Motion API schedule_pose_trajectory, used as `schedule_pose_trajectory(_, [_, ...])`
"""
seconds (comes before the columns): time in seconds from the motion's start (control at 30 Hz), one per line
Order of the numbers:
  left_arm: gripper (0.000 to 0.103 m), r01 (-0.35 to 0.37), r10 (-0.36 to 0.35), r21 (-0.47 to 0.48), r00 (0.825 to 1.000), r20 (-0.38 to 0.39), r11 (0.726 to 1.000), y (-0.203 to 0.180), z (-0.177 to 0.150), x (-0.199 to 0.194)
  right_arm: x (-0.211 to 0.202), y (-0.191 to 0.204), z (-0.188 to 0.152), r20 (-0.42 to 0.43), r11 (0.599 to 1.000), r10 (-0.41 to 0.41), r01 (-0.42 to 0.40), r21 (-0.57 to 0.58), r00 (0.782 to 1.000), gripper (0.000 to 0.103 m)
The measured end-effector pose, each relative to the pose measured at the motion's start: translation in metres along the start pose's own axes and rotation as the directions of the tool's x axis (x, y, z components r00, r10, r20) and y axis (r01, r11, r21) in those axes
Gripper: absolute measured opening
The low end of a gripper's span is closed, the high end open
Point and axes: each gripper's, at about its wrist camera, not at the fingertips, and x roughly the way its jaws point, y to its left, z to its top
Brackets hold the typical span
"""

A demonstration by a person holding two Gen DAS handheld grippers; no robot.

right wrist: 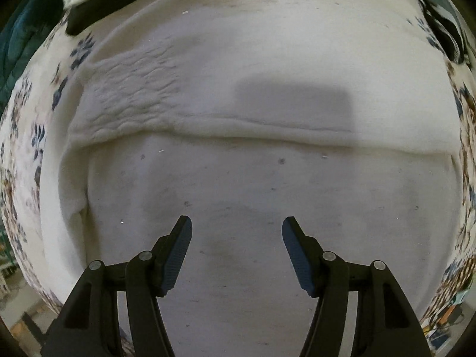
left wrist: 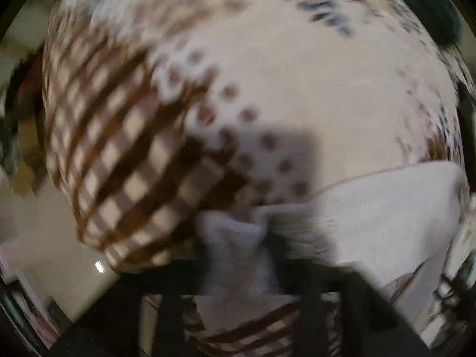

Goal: Fold small clothes

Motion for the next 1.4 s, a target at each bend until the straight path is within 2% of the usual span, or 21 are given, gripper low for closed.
schedule_pose_trajectory(0.1, [0.009,0.038,-0.036,-0.011,0.992,0.119,0.999,-0.002,0.015,-0.038,-0.001,0.011,-0.004,0.018,0.999,-0.006,0.007,-0.035,1.0,0.065])
schedule_pose_trajectory(0.23, [0.009,0.075,-0.058,-0.058,0.966,0.25,0.995,0.011,0.059,-0.075,-0.001,0.015,-0.008,0.035,0.999,-0.012,0.014,-0.046,0.999,0.065])
schedule_pose_trajectory(0.33, [0.02,0.181,-0.149,-0.11,0.958,0.247,0.977,0.03,0.092,-0.069,-0.001,0.018,-0.004,0.025,0.999,-0.005,0.006,-0.035,1.0,0.065])
schedule_pose_trajectory(0.4, [0.028,0.25,-0.209,-0.152,0.946,0.248,0.956,0.041,0.094,-0.065,0.0,0.019,-0.004,0.022,0.999,-0.01,0.011,-0.036,1.0,0.065])
schedule_pose_trajectory(0.47, [0.057,0.336,-0.282,-0.219,0.928,0.243,0.916,0.052,0.085,-0.061,0.0,0.019,-0.005,0.02,0.999,-0.01,0.011,-0.034,1.0,0.065])
schedule_pose_trajectory(0.5, [0.065,0.363,-0.305,-0.256,0.921,0.241,0.896,0.053,0.079,-0.059,0.0,0.022,-0.003,0.018,0.999,-0.01,0.01,-0.033,1.0,0.065])
schedule_pose_trajectory(0.53, [0.071,0.401,-0.336,-0.328,0.911,0.239,0.855,0.061,0.066,-0.052,0.001,0.021,-0.005,0.017,0.999,-0.008,0.009,-0.031,1.0,0.065])
schedule_pose_trajectory(0.6, [0.071,0.464,-0.401,-0.404,0.885,0.235,0.788,0.062,0.053,-0.038,0.0,0.021,-0.007,0.019,1.0,-0.007,0.007,-0.024,1.0,0.065])
schedule_pose_trajectory(0.67, [0.071,0.48,-0.429,-0.485,0.876,0.22,0.732,0.06,0.041,-0.018,0.0,0.022,-0.008,0.024,1.0,-0.01,0.011,-0.011,1.0,0.065])
schedule_pose_trajectory(0.73, [0.071,0.484,-0.429,-0.519,0.873,0.231,0.705,0.054,0.043,-0.002,-0.008,0.023,-0.004,0.026,1.0,-0.012,0.011,0.007,1.0,0.065])
schedule_pose_trajectory(0.8, [0.069,0.468,-0.398,-0.525,0.883,0.247,0.712,0.045,0.053,0.005,-0.011,0.018,-0.001,0.026,1.0,-0.022,0.021,0.019,0.999,0.065])
schedule_pose_trajectory(0.83, [0.063,0.426,-0.338,-0.524,0.905,0.26,0.738,0.039,0.061,0.003,-0.013,0.014,-0.002,0.028,0.999,-0.032,0.031,0.024,0.999,0.065])
schedule_pose_trajectory(0.87, [0.025,0.407,-0.3,-0.513,0.912,0.281,0.756,0.034,0.067,-0.002,-0.014,0.011,-0.002,0.03,0.999,-0.041,0.041,0.027,0.999,0.065])
schedule_pose_trajectory(0.9, [0.005,0.382,-0.267,-0.491,0.919,0.289,0.783,0.026,0.076,-0.006,-0.016,0.007,-0.002,0.031,0.998,-0.054,0.053,0.028,0.998,0.065])
schedule_pose_trajectory(0.93, [0.008,0.353,-0.239,-0.452,0.927,0.29,0.819,0.016,0.085,-0.013,-0.019,0.003,-0.002,0.034,0.997,-0.067,0.066,0.029,0.997,0.065])
schedule_pose_trajectory(0.97, [0.008,0.342,-0.225,-0.415,0.925,0.306,0.843,0.007,0.09,-0.021,-0.022,-0.002,-0.001,0.037,0.997,-0.073,0.072,0.029,0.997,0.065])
schedule_pose_trajectory(1.03, [0.008,0.288,-0.186,-0.277,0.921,0.343,0.917,-0.025,0.098,-0.047,-0.029,-0.014,-0.002,0.052,0.995,-0.094,0.093,0.033,0.994,0.068])
schedule_pose_trajectory(1.13, [0.007,0.247,-0.193,-0.096,0.904,0.381,0.964,-0.081,0.1,-0.079,-0.037,-0.037,-0.001,0.076,0.995,-0.092,0.088,0.052,0.993,0.07])
schedule_pose_trajectory(1.2, [0.007,0.262,-0.25,0.018,0.893,0.374,0.965,-0.13,0.094,-0.095,-0.039,-0.055,0.001,0.082,0.995,-0.076,0.07,0.071,0.994,0.071])
schedule_pose_trajectory(1.3, [0.008,0.296,-0.346,0.192,0.875,0.34,0.936,-0.217,0.07,-0.112,-0.042,-0.088,0.005,0.089,0.994,-0.054,0.045,0.103,0.995,0.07])
schedule_pose_trajectory(1.4, [0.008,0.348,-0.452,0.365,0.855,0.253,0.863,-0.325,0.026,-0.118,-0.049,-0.122,0.011,0.103,0.991,-0.04,0.027,0.131,0.994,0.071])
